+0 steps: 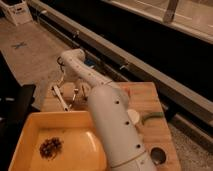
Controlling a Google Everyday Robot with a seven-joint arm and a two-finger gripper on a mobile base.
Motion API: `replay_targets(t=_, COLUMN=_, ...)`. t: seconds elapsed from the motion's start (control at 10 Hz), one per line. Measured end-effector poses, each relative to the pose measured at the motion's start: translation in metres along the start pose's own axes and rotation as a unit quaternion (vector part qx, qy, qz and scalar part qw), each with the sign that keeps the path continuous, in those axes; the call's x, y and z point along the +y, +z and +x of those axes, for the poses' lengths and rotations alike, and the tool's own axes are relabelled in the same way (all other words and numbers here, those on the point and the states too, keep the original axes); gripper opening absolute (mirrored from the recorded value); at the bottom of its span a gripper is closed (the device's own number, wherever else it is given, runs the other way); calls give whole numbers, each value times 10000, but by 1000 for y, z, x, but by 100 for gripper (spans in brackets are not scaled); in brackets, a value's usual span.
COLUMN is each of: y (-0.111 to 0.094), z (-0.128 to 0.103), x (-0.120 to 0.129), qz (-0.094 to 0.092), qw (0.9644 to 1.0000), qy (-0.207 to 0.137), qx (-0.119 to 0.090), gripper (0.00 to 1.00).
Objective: Place fork in table surface
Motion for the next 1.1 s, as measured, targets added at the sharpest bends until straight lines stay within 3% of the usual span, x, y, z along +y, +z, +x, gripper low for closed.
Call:
replay_targets(t=0.4, y=11, z=4, x=13, qz=277, qw=9994, qy=167, qx=-138, gripper=80)
replay_targets(t=1.1, y=21, z=3, x=42, qz=248, qw=9978, qy=560, qx=-258, gripper=80)
